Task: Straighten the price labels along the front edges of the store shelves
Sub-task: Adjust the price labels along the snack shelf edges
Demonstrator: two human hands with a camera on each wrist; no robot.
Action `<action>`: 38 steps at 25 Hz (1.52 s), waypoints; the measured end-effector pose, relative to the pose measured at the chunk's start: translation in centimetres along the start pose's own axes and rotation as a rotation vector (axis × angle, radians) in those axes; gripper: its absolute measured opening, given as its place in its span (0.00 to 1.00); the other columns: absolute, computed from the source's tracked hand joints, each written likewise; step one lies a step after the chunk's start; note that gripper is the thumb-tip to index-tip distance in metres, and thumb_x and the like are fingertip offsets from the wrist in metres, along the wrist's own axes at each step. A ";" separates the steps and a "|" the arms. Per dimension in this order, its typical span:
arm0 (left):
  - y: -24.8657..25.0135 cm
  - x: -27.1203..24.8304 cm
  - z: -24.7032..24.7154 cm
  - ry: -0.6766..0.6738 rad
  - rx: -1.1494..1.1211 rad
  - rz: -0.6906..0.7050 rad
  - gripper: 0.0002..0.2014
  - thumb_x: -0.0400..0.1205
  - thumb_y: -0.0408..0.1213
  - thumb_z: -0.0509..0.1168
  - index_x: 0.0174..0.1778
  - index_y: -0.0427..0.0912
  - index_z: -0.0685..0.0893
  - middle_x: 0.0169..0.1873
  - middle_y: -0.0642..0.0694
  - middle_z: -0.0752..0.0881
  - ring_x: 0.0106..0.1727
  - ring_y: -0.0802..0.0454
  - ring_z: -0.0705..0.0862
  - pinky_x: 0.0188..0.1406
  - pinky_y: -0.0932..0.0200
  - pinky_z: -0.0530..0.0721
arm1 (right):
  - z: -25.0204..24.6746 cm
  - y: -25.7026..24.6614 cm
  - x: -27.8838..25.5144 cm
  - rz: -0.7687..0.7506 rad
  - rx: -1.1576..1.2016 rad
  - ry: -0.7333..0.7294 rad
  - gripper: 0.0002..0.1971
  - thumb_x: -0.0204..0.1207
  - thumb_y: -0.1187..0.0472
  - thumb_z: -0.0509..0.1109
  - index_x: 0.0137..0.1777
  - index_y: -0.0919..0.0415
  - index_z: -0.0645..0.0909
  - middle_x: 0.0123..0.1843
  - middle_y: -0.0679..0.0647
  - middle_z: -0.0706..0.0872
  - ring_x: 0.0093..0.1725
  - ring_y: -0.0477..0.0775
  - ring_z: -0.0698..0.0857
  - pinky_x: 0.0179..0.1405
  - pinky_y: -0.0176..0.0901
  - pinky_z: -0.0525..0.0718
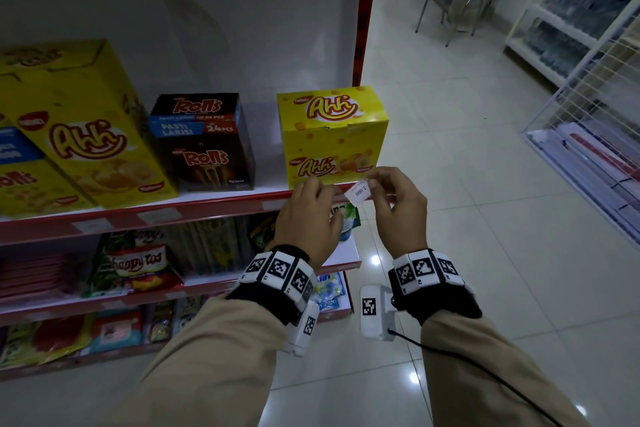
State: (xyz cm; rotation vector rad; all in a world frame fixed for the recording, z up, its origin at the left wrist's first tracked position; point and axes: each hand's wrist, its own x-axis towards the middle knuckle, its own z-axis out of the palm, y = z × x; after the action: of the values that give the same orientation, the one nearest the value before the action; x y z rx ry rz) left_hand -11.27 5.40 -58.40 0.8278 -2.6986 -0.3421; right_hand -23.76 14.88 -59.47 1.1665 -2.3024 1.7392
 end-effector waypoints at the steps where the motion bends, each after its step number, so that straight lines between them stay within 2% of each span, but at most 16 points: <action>1: -0.2 0.0 0.1 0.003 -0.033 -0.001 0.16 0.83 0.47 0.60 0.63 0.45 0.77 0.55 0.45 0.74 0.59 0.46 0.72 0.49 0.51 0.76 | 0.1 0.0 -0.2 0.011 0.016 -0.019 0.07 0.81 0.65 0.65 0.50 0.55 0.83 0.46 0.53 0.86 0.45 0.52 0.86 0.44 0.45 0.85; 3: -0.7 -0.2 0.2 0.009 -0.099 0.015 0.16 0.84 0.49 0.58 0.63 0.45 0.78 0.54 0.45 0.74 0.59 0.45 0.72 0.51 0.51 0.76 | 0.3 -0.1 -0.5 -0.004 -0.013 -0.064 0.07 0.79 0.67 0.66 0.51 0.58 0.85 0.44 0.54 0.86 0.43 0.54 0.87 0.44 0.54 0.86; 7: -1.2 -0.3 0.1 0.044 -0.279 0.032 0.13 0.84 0.49 0.61 0.59 0.47 0.82 0.49 0.47 0.75 0.57 0.46 0.74 0.50 0.49 0.77 | 0.6 -0.6 -0.5 0.044 0.055 -0.244 0.13 0.74 0.66 0.73 0.57 0.53 0.83 0.38 0.49 0.89 0.35 0.42 0.87 0.39 0.44 0.87; 10: -1.3 -0.3 0.2 0.065 -0.342 -0.047 0.09 0.82 0.47 0.64 0.51 0.47 0.84 0.49 0.49 0.77 0.57 0.47 0.75 0.53 0.44 0.77 | 1.0 -0.7 -0.3 0.079 0.065 -0.289 0.13 0.74 0.65 0.74 0.58 0.54 0.82 0.37 0.51 0.89 0.35 0.44 0.87 0.39 0.43 0.88; 13: -1.1 -0.2 0.2 0.094 -0.402 -0.103 0.06 0.82 0.45 0.65 0.44 0.47 0.82 0.47 0.50 0.78 0.56 0.47 0.76 0.54 0.40 0.77 | 1.2 -0.5 -0.9 0.186 0.232 -0.293 0.14 0.74 0.64 0.75 0.59 0.58 0.81 0.39 0.55 0.89 0.39 0.48 0.89 0.40 0.43 0.88; 15: -1.1 -0.1 0.2 0.109 -0.437 -0.119 0.06 0.82 0.43 0.64 0.43 0.46 0.82 0.46 0.51 0.78 0.55 0.48 0.76 0.54 0.40 0.77 | 1.3 -0.4 -1.4 0.278 0.331 -0.297 0.15 0.71 0.65 0.78 0.56 0.59 0.81 0.39 0.57 0.89 0.40 0.51 0.89 0.40 0.42 0.87; 18: -1.0 -0.1 0.2 0.119 -0.439 -0.119 0.07 0.83 0.41 0.63 0.45 0.43 0.83 0.47 0.48 0.80 0.55 0.46 0.77 0.54 0.40 0.77 | 1.8 -0.4 -1.8 0.336 0.331 -0.251 0.08 0.70 0.66 0.78 0.46 0.61 0.83 0.37 0.58 0.88 0.40 0.54 0.88 0.43 0.46 0.87; 20: -1.1 -0.1 -0.1 0.124 -0.439 -0.115 0.08 0.83 0.44 0.63 0.46 0.44 0.84 0.47 0.49 0.80 0.55 0.46 0.78 0.54 0.41 0.77 | 1.8 -0.5 -1.8 0.300 0.277 -0.240 0.04 0.72 0.65 0.76 0.42 0.58 0.83 0.36 0.54 0.87 0.38 0.49 0.85 0.41 0.41 0.85; 23: -1.2 0.1 -0.3 0.123 -0.426 -0.107 0.08 0.83 0.44 0.63 0.45 0.46 0.85 0.46 0.51 0.82 0.54 0.48 0.79 0.55 0.41 0.77 | 1.7 -0.6 -1.6 0.246 0.236 -0.260 0.06 0.73 0.64 0.75 0.41 0.52 0.83 0.36 0.51 0.86 0.37 0.44 0.84 0.36 0.34 0.83; 25: -1.2 0.2 -0.2 0.155 -0.451 -0.114 0.07 0.83 0.42 0.64 0.44 0.45 0.84 0.44 0.52 0.83 0.52 0.48 0.80 0.54 0.45 0.78 | 2.0 -0.7 -1.8 0.280 0.270 -0.264 0.07 0.71 0.64 0.77 0.43 0.53 0.82 0.38 0.52 0.87 0.39 0.45 0.85 0.37 0.37 0.84; 27: -1.2 0.1 -0.2 0.200 -0.505 -0.116 0.07 0.83 0.41 0.64 0.42 0.43 0.85 0.42 0.52 0.82 0.48 0.49 0.81 0.47 0.54 0.77 | 2.3 -0.9 -2.3 0.310 0.290 -0.286 0.08 0.70 0.64 0.78 0.45 0.55 0.83 0.39 0.54 0.88 0.40 0.47 0.85 0.39 0.40 0.85; 30: -1.6 0.0 -0.6 0.175 -0.538 -0.110 0.08 0.84 0.40 0.63 0.45 0.42 0.85 0.44 0.49 0.84 0.46 0.51 0.82 0.42 0.60 0.76 | 2.2 -1.0 -2.2 0.280 0.240 -0.279 0.04 0.73 0.64 0.76 0.47 0.58 0.86 0.40 0.54 0.89 0.41 0.50 0.86 0.41 0.43 0.85; 32: -2.0 -0.1 -1.1 0.130 -0.470 -0.077 0.08 0.84 0.40 0.62 0.50 0.42 0.86 0.48 0.47 0.85 0.48 0.50 0.82 0.44 0.61 0.76 | 1.6 -1.2 -1.5 0.251 0.207 -0.231 0.02 0.75 0.63 0.74 0.45 0.56 0.86 0.39 0.50 0.88 0.39 0.45 0.85 0.40 0.40 0.83; 34: -1.9 -0.4 -1.6 0.090 -0.369 -0.036 0.08 0.83 0.38 0.63 0.54 0.44 0.85 0.52 0.47 0.85 0.51 0.49 0.83 0.49 0.57 0.79 | 0.8 -1.6 -0.5 0.189 0.116 -0.174 0.03 0.76 0.63 0.72 0.44 0.54 0.84 0.39 0.49 0.86 0.38 0.43 0.83 0.39 0.40 0.82; 36: -1.5 -0.7 -1.9 0.061 -0.276 -0.015 0.09 0.81 0.37 0.63 0.55 0.46 0.84 0.55 0.49 0.84 0.54 0.48 0.82 0.56 0.51 0.79 | 0.1 -2.0 0.7 0.065 -0.034 -0.138 0.03 0.77 0.64 0.71 0.45 0.54 0.84 0.43 0.55 0.85 0.40 0.48 0.82 0.41 0.42 0.80; 38: -1.1 -0.8 -1.9 0.053 -0.227 -0.017 0.09 0.81 0.39 0.62 0.56 0.47 0.82 0.56 0.49 0.84 0.56 0.47 0.81 0.59 0.50 0.77 | -0.3 -2.4 1.8 -0.075 -0.210 -0.169 0.03 0.77 0.64 0.70 0.47 0.59 0.86 0.47 0.58 0.84 0.46 0.56 0.81 0.44 0.47 0.79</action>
State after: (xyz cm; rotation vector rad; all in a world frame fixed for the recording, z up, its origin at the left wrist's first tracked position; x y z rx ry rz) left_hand -9.46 4.69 -57.17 0.7817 -2.5448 -0.6080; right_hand -23.82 13.94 -56.62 1.3847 -2.4255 1.3827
